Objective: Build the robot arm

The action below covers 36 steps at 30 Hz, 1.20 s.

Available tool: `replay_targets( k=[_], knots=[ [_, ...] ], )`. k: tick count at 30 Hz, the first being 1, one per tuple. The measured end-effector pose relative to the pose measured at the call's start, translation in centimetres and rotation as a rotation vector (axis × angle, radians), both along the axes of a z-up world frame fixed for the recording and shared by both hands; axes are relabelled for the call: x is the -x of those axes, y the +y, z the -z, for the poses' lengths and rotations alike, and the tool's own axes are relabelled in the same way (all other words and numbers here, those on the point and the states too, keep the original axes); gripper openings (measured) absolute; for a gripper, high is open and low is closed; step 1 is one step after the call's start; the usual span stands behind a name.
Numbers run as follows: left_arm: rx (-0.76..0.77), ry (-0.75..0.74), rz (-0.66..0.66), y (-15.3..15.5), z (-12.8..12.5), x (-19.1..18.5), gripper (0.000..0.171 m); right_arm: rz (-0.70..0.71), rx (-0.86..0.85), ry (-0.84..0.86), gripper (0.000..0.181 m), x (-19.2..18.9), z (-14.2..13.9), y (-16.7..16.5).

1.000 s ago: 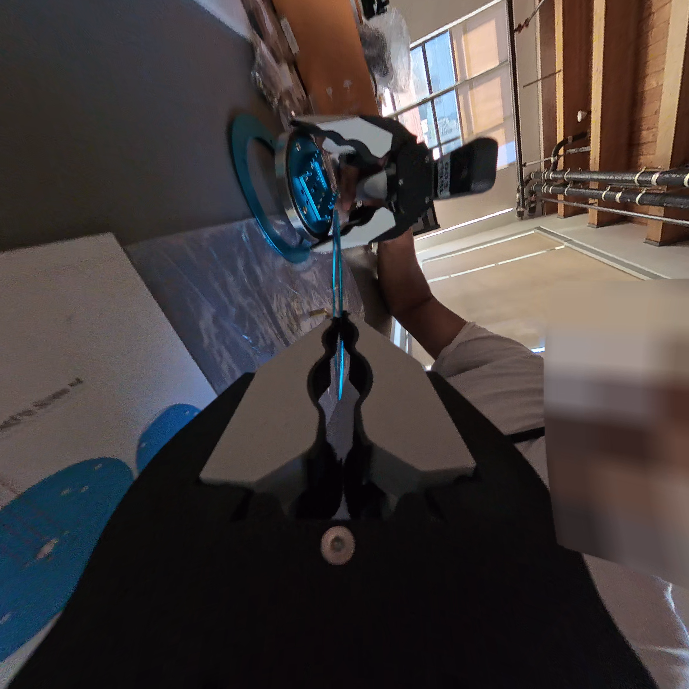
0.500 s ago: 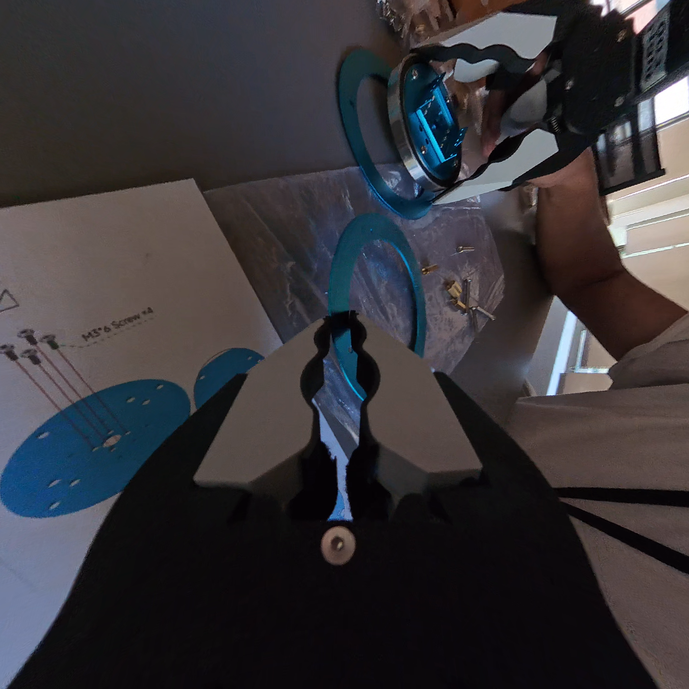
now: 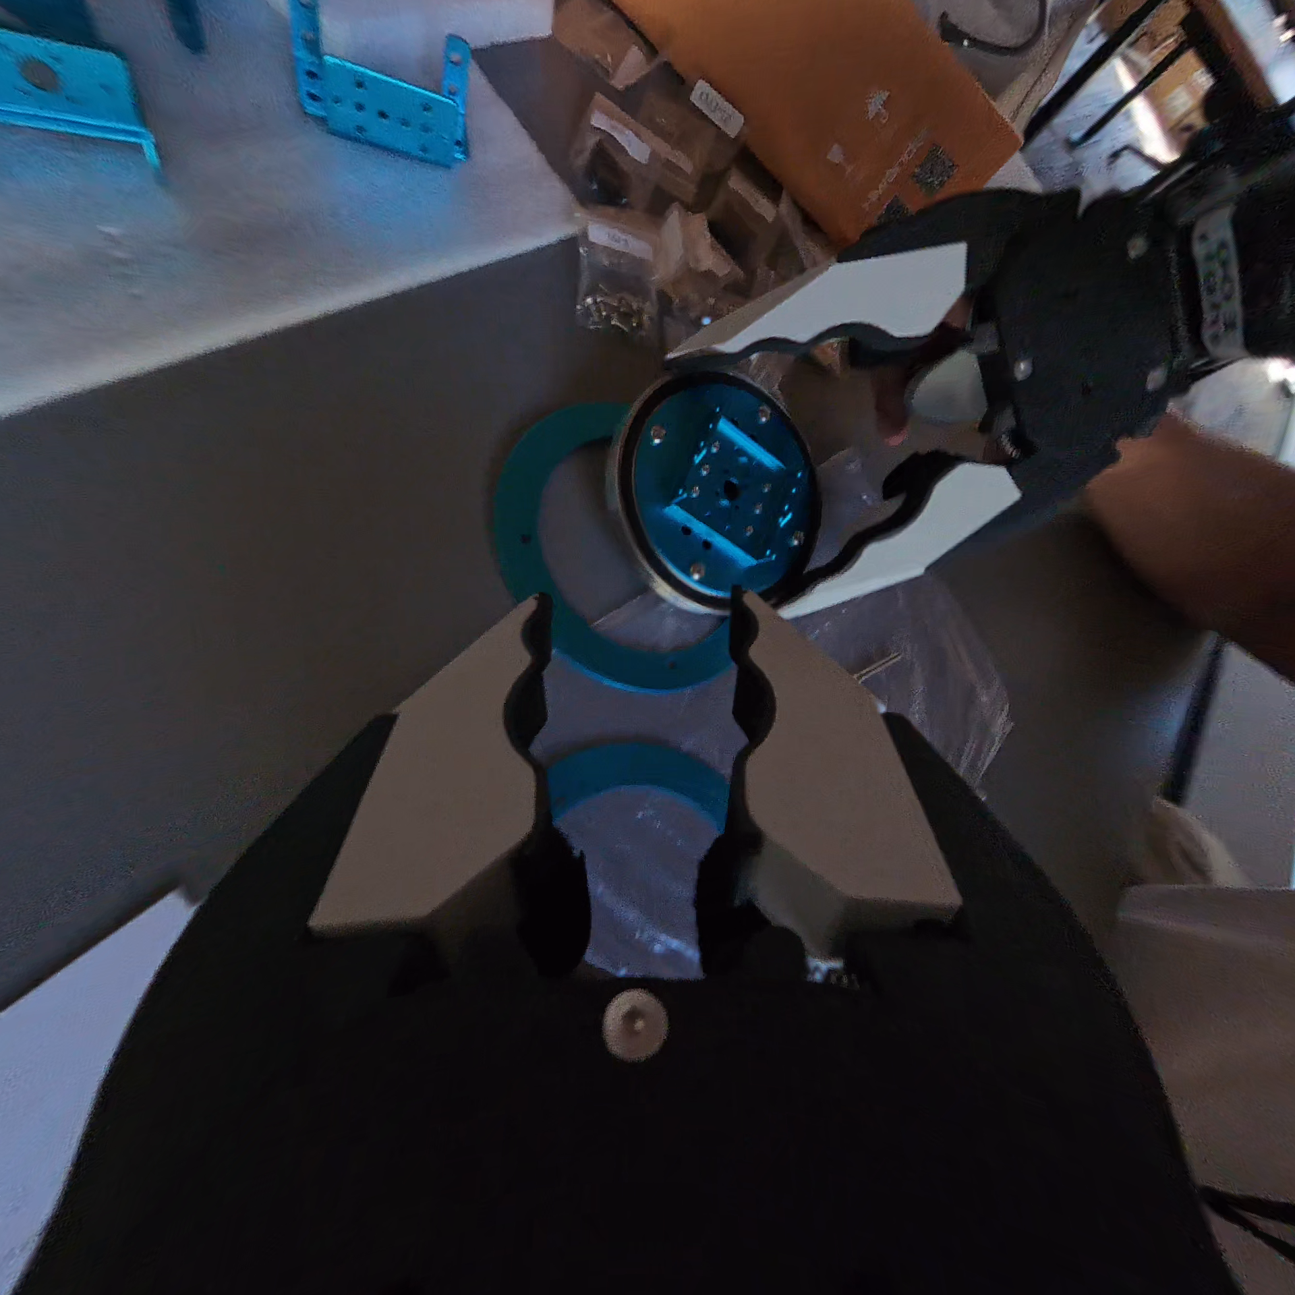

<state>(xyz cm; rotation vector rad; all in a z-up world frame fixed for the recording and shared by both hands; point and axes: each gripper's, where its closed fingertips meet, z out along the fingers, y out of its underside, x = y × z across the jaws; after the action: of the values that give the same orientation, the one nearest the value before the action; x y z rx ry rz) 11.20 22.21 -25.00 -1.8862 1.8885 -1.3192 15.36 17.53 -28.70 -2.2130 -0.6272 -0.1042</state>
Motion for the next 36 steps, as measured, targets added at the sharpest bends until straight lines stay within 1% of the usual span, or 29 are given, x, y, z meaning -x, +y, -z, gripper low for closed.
replay_targets(
  k=[2, 5, 6, 8, 9, 10, 11, 12, 13, 16, 19, 21, 23, 24, 25, 26, 27, 28, 29, 30, 31, 32, 34, 36],
  knots=[
    [0.075, 0.040, 0.024, -1.2, 1.0, -1.9, 0.058, -0.021, -0.059, -0.048, 0.101, 0.2, -0.4, 0.0],
    [0.075, 0.031, 0.003, -1.3, 1.8, -4.1, 0.058, -0.023, -0.081, -0.076, 0.101, 0.3, -0.4, -0.2],
    [0.077, 0.038, 0.010, -1.4, 2.1, -4.6, 0.058, -0.024, -0.080, -0.078, 0.101, 0.3, -0.4, -0.2],
    [0.135, 0.049, 0.059, -2.5, 2.0, -5.1, 0.058, -0.023, -0.067, -0.081, 0.099, 0.3, -0.4, -0.2],
    [0.152, 0.066, 0.085, -3.0, 2.1, -5.1, 0.058, -0.053, -0.068, -0.093, 0.086, 0.7, -0.3, -0.4],
    [0.161, 0.085, 0.116, -3.4, 2.4, -5.0, 0.057, -0.057, -0.085, -0.122, 0.082, 0.7, -0.4, -0.3],
    [0.171, 0.104, 0.146, -3.8, 2.6, -4.8, 0.052, -0.060, -0.101, -0.145, 0.082, 0.8, -0.5, -0.3],
    [0.168, 0.117, 0.157, -3.8, 3.0, -4.8, 0.050, -0.064, -0.107, -0.165, 0.082, 0.8, -0.6, -0.2],
    [0.161, 0.112, 0.158, -3.7, 3.1, -4.9, 0.042, -0.062, -0.107, -0.175, 0.082, 0.9, -0.6, -0.3],
    [0.150, 0.100, 0.181, -3.5, 3.1, -4.9, 0.038, -0.033, -0.084, -0.114, 0.082, 0.7, -0.5, -0.3],
    [0.110, 0.032, 0.210, -3.6, 2.6, -4.9, 0.035, -0.034, -0.098, -0.064, 0.082, 0.7, -0.7, -0.5],
    [0.062, -0.022, 0.240, -3.8, 2.1, -4.8, 0.034, -0.068, -0.093, 0.016, 0.087, 1.4, -1.6, -1.2],
    [-0.007, -0.068, 0.283, -4.1, 1.6, -4.6, 0.034, -0.041, -0.100, 0.159, 0.089, 1.1, -3.7, -1.8],
    [-0.043, -0.099, 0.310, -4.4, 1.3, -4.5, 0.034, -0.009, -0.106, 0.233, 0.084, 0.2, -4.7, -2.0],
    [-0.081, -0.132, 0.336, -4.7, 1.1, -4.4, 0.034, 0.020, -0.091, 0.328, 0.074, -0.6, -5.4, -2.3],
    [-0.113, -0.162, 0.352, -4.9, 0.9, -4.3, 0.034, 0.043, -0.053, 0.444, 0.070, -1.1, -5.5, -2.5],
    [-0.142, -0.189, 0.366, -5.2, 0.7, -4.3, 0.034, 0.045, -0.002, 0.551, 0.067, -1.3, -5.4, -2.8],
    [-0.173, -0.216, 0.381, -5.4, 0.5, -4.3, 0.034, 0.036, 0.057, 0.638, 0.058, -1.1, -4.8, -3.0],
    [-0.202, -0.244, 0.396, -5.6, 0.3, -4.2, 0.034, 0.012, 0.108, 0.704, 0.056, -0.5, -4.3, -3.2],
    [-0.229, -0.270, 0.410, -5.8, 0.2, -4.1, 0.034, 0.021, 0.136, 0.732, 0.049, -0.3, -3.7, -3.0],
    [-0.254, -0.290, 0.425, -6.0, 0.0, -4.0, 0.034, 0.047, 0.161, 0.724, 0.035, -0.4, -2.9, -2.8],
    [-0.276, -0.304, 0.441, -6.2, -0.1, -3.9, 0.034, 0.041, 0.179, 0.715, 0.027, -0.1, -2.4, -2.8],
    [-0.293, -0.314, 0.452, -6.2, -0.2, -3.5, 0.034, 0.015, 0.181, 0.735, 0.025, 0.3, -2.6, -2.8],
    [-0.277, -0.315, 0.436, -6.1, -0.2, -3.2, 0.034, -0.004, 0.178, 0.802, 0.019, 0.7, -3.4, -2.9]
  ],
)
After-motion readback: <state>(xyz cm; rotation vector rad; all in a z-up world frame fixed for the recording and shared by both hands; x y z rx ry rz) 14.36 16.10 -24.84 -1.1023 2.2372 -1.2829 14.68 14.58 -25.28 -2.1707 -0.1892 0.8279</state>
